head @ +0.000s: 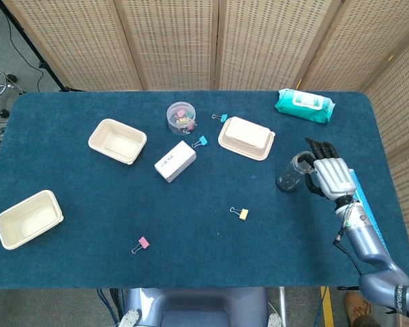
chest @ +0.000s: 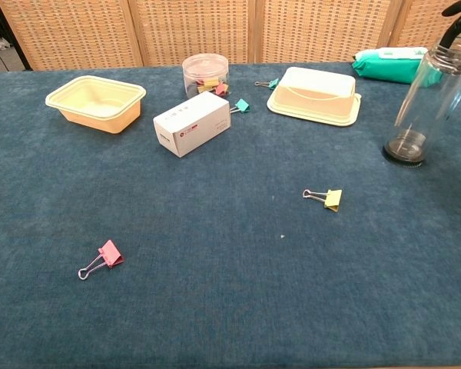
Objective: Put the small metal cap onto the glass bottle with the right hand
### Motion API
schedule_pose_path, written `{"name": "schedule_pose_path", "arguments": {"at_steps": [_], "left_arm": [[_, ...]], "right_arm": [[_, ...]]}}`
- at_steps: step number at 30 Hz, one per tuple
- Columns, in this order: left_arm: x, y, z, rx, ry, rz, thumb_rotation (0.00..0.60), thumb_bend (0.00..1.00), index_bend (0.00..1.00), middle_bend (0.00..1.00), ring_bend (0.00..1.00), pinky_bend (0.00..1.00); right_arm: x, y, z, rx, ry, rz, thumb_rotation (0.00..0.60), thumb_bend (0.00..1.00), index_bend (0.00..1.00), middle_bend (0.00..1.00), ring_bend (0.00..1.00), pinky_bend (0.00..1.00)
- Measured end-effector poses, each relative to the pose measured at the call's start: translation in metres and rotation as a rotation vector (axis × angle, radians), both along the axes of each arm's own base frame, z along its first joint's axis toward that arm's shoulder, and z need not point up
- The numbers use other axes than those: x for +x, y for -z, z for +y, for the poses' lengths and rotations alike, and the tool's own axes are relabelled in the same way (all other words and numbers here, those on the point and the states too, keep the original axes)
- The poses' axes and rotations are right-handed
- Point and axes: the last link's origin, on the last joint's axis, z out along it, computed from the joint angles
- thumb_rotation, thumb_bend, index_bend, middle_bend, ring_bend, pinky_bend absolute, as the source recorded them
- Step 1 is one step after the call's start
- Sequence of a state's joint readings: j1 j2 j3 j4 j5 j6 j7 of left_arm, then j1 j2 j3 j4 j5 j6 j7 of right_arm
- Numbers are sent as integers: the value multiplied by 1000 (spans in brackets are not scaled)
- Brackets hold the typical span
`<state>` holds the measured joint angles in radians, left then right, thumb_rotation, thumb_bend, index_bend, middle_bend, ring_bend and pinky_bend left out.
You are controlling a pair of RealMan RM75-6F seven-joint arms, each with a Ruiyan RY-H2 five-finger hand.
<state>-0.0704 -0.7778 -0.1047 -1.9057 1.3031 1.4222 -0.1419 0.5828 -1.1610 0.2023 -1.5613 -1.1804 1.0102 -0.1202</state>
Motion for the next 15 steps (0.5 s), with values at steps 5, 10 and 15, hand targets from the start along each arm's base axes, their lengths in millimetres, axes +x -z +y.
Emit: {"name": "schedule_pose_path", "arguments": {"at_steps": [5,10,15], "left_arm": [[0,0,0,-4,2,0,600,38,0,0,0,0],[0,1,-1,-5,-2,3,600,37,0,0,0,0],[-2,1,-2,-4,-7,7,600,37,0,0,0,0]], "right_arm": [[4,-5,5,-5,-17,-2,600,597,289,0,0,0],[11,-16,14,-22,-44,-20,600,596,253,0,0,0],[13,-30,23,-51,-91,-34,600,454,94,0,0,0]]}}
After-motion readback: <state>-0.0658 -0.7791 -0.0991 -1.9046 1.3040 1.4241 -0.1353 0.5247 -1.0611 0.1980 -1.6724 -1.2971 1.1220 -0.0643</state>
